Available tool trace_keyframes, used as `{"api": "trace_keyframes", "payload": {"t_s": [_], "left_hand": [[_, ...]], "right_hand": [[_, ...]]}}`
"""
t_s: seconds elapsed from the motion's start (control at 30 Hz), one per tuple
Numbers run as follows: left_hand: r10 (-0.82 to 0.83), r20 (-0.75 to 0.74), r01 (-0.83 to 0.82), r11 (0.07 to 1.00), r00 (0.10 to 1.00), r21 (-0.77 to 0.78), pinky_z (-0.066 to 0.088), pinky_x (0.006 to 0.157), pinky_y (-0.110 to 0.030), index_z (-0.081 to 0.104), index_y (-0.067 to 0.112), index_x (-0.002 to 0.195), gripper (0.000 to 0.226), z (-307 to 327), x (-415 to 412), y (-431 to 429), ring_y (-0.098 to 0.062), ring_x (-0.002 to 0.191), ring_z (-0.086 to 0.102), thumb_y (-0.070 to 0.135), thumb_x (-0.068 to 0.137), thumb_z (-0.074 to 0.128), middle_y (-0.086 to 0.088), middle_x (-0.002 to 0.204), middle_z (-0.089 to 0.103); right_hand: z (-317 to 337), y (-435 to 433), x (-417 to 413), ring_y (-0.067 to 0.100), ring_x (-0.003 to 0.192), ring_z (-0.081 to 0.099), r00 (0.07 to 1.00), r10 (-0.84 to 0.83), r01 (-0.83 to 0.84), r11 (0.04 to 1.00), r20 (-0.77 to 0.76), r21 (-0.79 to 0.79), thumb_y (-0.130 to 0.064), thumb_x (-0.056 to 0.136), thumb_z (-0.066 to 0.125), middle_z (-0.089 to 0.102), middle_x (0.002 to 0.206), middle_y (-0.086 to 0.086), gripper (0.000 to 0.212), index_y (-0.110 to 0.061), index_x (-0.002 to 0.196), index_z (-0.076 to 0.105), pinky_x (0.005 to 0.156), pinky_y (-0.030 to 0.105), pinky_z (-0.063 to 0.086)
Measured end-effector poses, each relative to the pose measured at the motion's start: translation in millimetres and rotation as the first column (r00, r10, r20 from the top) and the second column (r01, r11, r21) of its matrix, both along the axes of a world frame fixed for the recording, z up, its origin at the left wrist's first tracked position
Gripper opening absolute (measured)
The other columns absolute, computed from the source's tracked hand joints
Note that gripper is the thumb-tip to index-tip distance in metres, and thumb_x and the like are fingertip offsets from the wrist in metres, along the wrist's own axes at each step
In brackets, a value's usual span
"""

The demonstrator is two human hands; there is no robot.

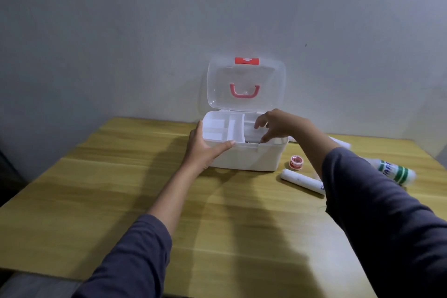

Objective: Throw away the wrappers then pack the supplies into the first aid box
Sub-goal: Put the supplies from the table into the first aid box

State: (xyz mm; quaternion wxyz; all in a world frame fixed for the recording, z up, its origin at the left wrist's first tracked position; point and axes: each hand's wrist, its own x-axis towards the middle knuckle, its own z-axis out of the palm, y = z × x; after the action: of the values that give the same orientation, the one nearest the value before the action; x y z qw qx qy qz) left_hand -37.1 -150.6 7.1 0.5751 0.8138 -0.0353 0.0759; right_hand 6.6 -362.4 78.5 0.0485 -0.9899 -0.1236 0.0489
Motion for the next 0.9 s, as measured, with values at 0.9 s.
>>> {"api": "trace_keyframes", "payload": {"t_s": [0.9], "left_hand": [[-0.008,-0.028,0.008,1.000,1.000,0.007,0.027,0.113,-0.037,0.016,0.018,0.152,0.106,9.7,-4.7,-2.6,-0.022,0.146,0.022,0.038,0.071,0.081,-0.004,0.159,0.019]], "right_hand": [[-34.6,-135.8,-130.9,0.021,0.113,0.056,0.953,-0.301,0.298,0.915,-0.034,0.273,-0.019,0.079,0.070,0.063,0.122,0.005,0.040,-0.015,0.118,0.061,0.089,0.025,0.041]]}}
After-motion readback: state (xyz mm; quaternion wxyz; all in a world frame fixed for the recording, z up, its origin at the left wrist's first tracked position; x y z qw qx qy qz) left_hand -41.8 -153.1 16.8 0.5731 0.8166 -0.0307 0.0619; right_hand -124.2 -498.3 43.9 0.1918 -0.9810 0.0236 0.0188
